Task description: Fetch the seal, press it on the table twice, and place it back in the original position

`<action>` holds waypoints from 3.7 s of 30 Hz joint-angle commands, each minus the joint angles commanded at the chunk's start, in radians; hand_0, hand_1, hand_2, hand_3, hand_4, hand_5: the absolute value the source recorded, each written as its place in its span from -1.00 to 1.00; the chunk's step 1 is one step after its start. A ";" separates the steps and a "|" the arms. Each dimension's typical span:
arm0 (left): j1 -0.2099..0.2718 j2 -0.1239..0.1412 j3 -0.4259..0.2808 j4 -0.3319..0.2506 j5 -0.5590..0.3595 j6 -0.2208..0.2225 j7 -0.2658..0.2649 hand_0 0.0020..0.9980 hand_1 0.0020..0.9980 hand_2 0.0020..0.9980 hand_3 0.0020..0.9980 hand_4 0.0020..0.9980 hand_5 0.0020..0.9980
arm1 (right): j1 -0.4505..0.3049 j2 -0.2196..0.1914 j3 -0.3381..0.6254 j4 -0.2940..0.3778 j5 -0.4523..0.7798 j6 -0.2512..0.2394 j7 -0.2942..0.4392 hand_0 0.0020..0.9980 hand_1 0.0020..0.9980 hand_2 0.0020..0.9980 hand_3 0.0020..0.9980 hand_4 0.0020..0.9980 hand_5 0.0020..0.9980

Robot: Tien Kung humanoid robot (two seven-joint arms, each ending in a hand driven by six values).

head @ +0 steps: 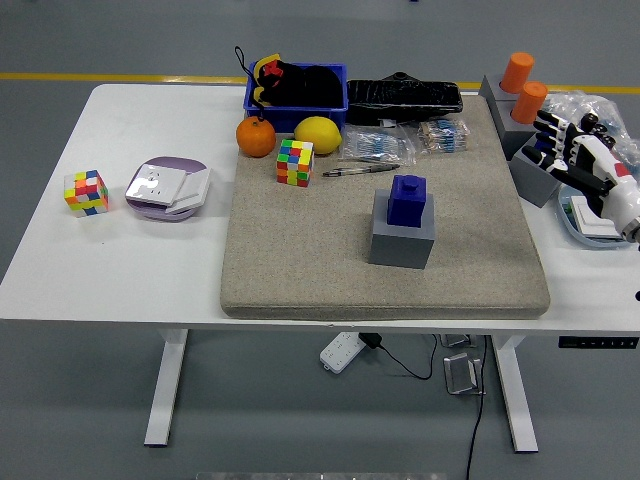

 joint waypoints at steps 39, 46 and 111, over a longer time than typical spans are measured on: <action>-0.012 0.002 0.000 -0.001 0.011 0.015 0.003 0.63 0.64 0.58 0.68 0.59 -0.21 | -0.243 -0.070 0.446 0.181 0.007 0.017 -0.076 0.79 0.65 0.57 0.64 1.00 -0.33; -0.013 0.003 0.006 -0.002 0.011 0.017 0.004 0.63 0.64 0.58 0.68 0.58 -0.21 | -0.260 -0.069 0.471 0.194 0.011 0.015 -0.081 0.76 0.60 0.51 0.60 0.98 -0.36; -0.015 0.012 -0.027 0.002 0.004 0.021 0.006 0.62 0.63 0.58 0.68 0.57 -0.22 | -0.227 -0.066 0.439 0.193 0.013 0.017 -0.086 0.73 0.55 0.45 0.55 0.84 -0.47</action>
